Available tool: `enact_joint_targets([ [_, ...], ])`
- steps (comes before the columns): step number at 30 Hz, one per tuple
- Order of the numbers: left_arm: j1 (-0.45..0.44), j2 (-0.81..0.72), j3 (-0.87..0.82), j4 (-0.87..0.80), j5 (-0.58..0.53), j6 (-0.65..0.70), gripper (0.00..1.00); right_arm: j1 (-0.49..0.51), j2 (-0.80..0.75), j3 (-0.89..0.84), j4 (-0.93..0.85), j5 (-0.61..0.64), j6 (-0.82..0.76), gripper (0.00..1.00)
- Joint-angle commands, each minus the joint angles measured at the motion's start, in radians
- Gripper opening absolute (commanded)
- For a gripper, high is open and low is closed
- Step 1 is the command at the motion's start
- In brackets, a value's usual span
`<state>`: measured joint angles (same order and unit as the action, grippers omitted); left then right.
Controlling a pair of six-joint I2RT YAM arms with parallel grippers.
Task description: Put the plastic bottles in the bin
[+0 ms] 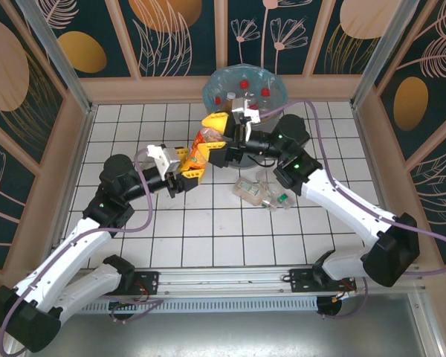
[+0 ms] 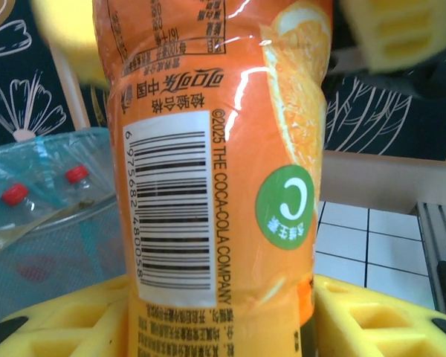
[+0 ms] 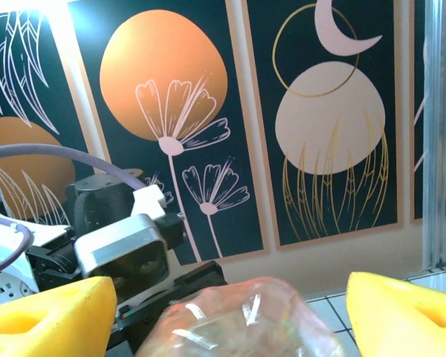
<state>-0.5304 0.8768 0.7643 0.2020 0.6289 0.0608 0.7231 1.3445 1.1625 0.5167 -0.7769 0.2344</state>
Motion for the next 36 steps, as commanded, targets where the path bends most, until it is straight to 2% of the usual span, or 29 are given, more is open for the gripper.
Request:
enact_joint_targets([
  [1, -0.006, -0.030, -0.013, 0.094, 0.030, 0.018, 0.51, 0.016, 0.014, 0.038, -0.036, 0.006, -0.026, 0.82],
  [4, -0.006, -0.052, -0.030, 0.119, 0.009, 0.023, 0.51, 0.020, 0.015, 0.049, -0.074, 0.046, -0.046, 0.85],
  [7, -0.006, -0.061, -0.034, 0.125, -0.009, 0.025, 0.52, 0.022, 0.018, 0.049, -0.049, 0.006, -0.027, 0.80],
  [11, -0.006, -0.052, -0.029, 0.119, -0.024, 0.020, 0.56, 0.022, 0.022, 0.033, 0.086, -0.108, 0.053, 0.60],
  [14, -0.006, -0.053, -0.030, 0.120, -0.068, 0.011, 0.69, 0.020, 0.006, 0.043, 0.093, -0.093, 0.046, 0.49],
  [18, -0.006, -0.067, -0.029, 0.120, -0.152, -0.002, 0.86, 0.020, -0.029, 0.137, -0.112, 0.074, -0.113, 0.48],
  [22, -0.006, -0.092, -0.038, 0.126, -0.236, -0.009, 0.91, 0.018, -0.023, 0.313, -0.375, 0.391, -0.293, 0.48],
  [24, -0.006, -0.104, -0.046, 0.134, -0.271, -0.011, 0.92, -0.001, 0.000, 0.398, -0.457, 0.568, -0.339, 0.47],
  [26, -0.006, -0.112, -0.053, 0.135, -0.296, -0.010, 0.93, -0.044, 0.030, 0.474, -0.523, 0.679, -0.353, 0.47],
  [30, -0.006, -0.114, -0.053, 0.115, -0.332, -0.010, 0.93, -0.151, 0.098, 0.574, -0.622, 0.828, -0.361, 0.45],
  [32, -0.006, -0.109, -0.047, 0.099, -0.340, -0.009, 0.94, -0.171, 0.130, 0.594, -0.649, 0.891, -0.385, 0.44],
  [36, -0.006, -0.099, -0.040, 0.079, -0.340, -0.010, 0.94, -0.214, 0.223, 0.678, -0.771, 0.940, -0.400, 0.44],
])
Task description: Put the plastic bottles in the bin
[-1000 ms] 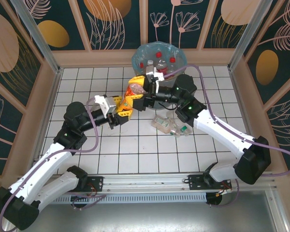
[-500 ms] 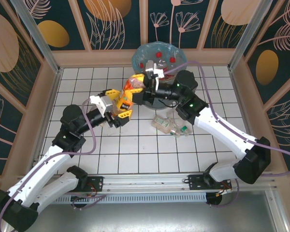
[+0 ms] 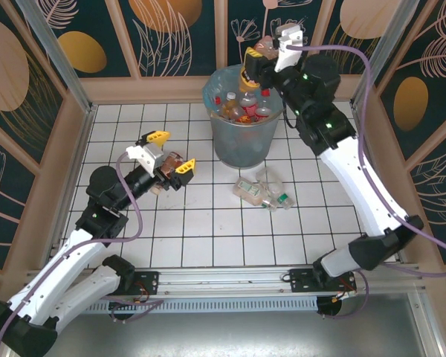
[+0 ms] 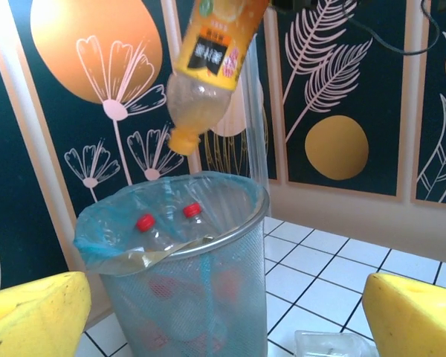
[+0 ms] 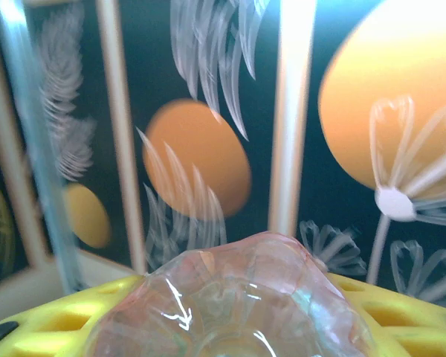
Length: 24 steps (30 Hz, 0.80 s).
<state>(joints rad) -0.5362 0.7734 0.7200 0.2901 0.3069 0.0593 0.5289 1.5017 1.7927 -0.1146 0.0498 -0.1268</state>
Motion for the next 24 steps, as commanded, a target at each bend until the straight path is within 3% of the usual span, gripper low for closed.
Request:
enact_joint_targets([
  [1, 0.000, 0.006, 0.005, -0.009, -0.018, -0.008, 0.94, -0.023, 0.090, 0.073, -0.175, 0.111, -0.039, 0.44],
  [13, -0.001, 0.024, 0.001, -0.025, -0.015, -0.001, 0.95, -0.064, 0.322, 0.235, -0.471, 0.055, -0.015, 0.47],
  [24, -0.001, 0.033, -0.002, -0.041, -0.014, 0.008, 0.95, -0.109, 0.367, 0.077, -0.423, -0.023, -0.030, 0.52],
])
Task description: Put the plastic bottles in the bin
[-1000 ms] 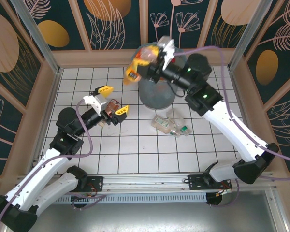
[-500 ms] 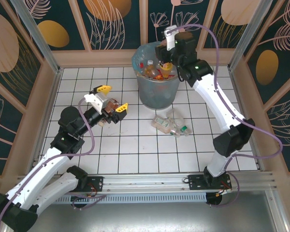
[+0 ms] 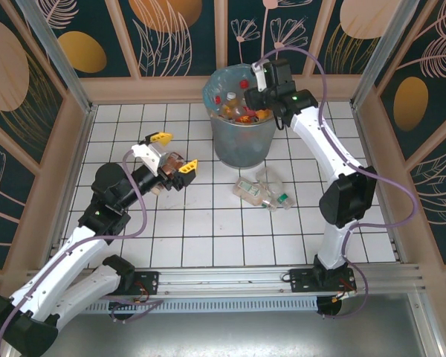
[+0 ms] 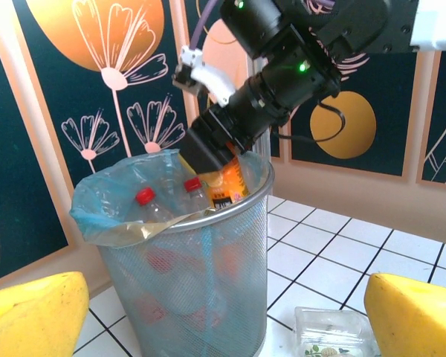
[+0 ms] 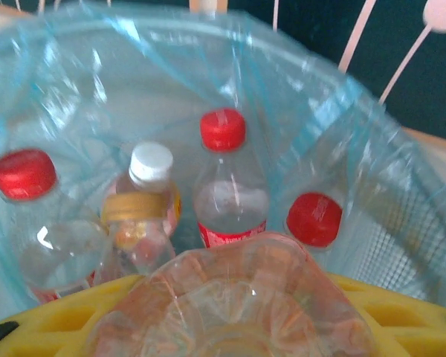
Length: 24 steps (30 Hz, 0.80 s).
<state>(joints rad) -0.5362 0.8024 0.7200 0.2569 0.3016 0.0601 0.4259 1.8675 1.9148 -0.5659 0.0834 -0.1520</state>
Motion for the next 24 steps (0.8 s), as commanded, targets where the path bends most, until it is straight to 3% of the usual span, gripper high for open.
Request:
enact_joint_targets([
  [1, -0.001, 0.004, -0.001, -0.009, -0.007, 0.009, 0.95, -0.007, -0.006, -0.069, 0.052, -0.063, -0.011, 0.54],
  [7, 0.000, 0.007, -0.002, -0.011, -0.010, 0.017, 0.95, -0.009, -0.054, -0.108, 0.116, -0.151, -0.017, 0.73],
  [16, 0.000, 0.005, 0.002, -0.016, -0.018, 0.020, 0.95, -0.008, -0.075, 0.045, 0.118, -0.133, 0.010, 0.82],
  [19, -0.001, 0.000, 0.001, -0.018, -0.024, 0.022, 0.95, -0.007, -0.044, 0.123, 0.092, -0.151, 0.032, 0.78],
  [24, 0.000, -0.010, -0.004, -0.023, -0.030, 0.024, 0.95, -0.007, 0.013, 0.177, 0.021, -0.185, 0.049, 0.48],
])
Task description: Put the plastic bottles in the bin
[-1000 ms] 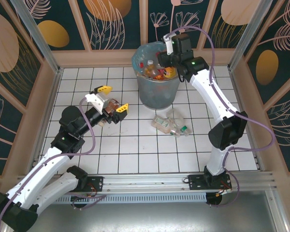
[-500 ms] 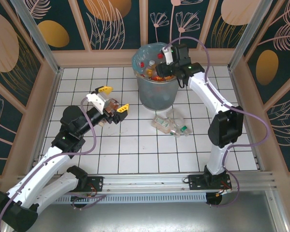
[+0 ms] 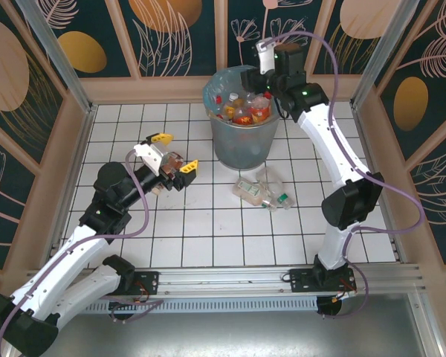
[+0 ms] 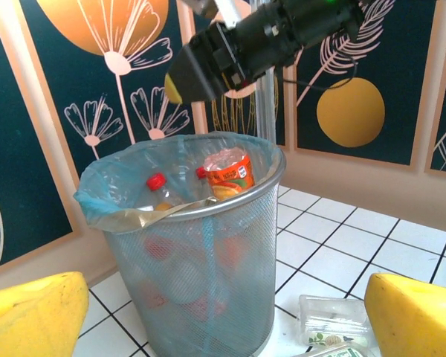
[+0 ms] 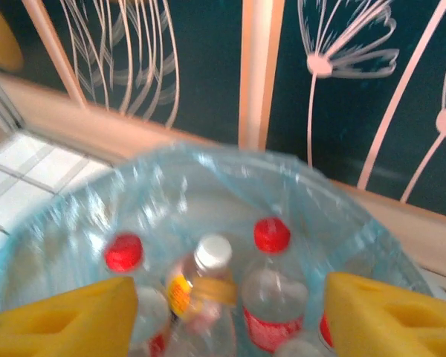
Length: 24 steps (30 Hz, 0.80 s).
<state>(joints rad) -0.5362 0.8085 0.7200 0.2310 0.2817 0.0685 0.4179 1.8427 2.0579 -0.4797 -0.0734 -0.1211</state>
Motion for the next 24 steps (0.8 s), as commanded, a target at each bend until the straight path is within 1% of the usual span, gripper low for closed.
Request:
enact_joint_targets([
  [1, 0.000, -0.018, -0.003, 0.001, -0.012, 0.016, 0.95, 0.001, 0.048, 0.035, -0.094, -0.028, 0.021, 0.42],
  [3, 0.000, -0.022, -0.006, -0.001, -0.013, 0.018, 0.95, -0.001, 0.055, 0.001, -0.126, -0.029, 0.027, 0.34],
  [5, 0.001, -0.024, -0.010, 0.001, -0.016, 0.022, 0.95, -0.004, 0.042, -0.076, -0.117, -0.032, 0.036, 0.29],
  [7, -0.001, -0.023, -0.009, 0.002, -0.018, 0.022, 0.95, -0.010, 0.018, -0.181, -0.073, -0.035, 0.049, 0.29],
  [10, -0.001, -0.020, -0.010, 0.003, -0.014, 0.020, 0.95, -0.027, -0.003, -0.276, -0.023, -0.066, 0.071, 0.28],
  [12, -0.001, -0.019, -0.010, 0.003, -0.013, 0.019, 0.95, -0.035, 0.002, -0.275, -0.019, -0.085, 0.082, 0.28],
  [15, -0.001, -0.014, -0.004, 0.004, -0.016, 0.011, 0.95, -0.037, 0.018, -0.212, -0.035, -0.104, 0.087, 0.29],
  [18, -0.001, -0.011, -0.001, 0.004, -0.022, 0.001, 0.95, -0.036, 0.036, -0.121, -0.057, -0.122, 0.089, 0.32],
  [22, -0.001, 0.005, 0.016, -0.021, -0.030, -0.007, 0.95, -0.030, 0.044, -0.004, -0.094, -0.128, 0.102, 0.48],
  [24, -0.001, 0.021, 0.030, -0.047, -0.030, 0.001, 0.94, -0.025, 0.019, 0.008, -0.087, -0.130, 0.110, 0.54],
])
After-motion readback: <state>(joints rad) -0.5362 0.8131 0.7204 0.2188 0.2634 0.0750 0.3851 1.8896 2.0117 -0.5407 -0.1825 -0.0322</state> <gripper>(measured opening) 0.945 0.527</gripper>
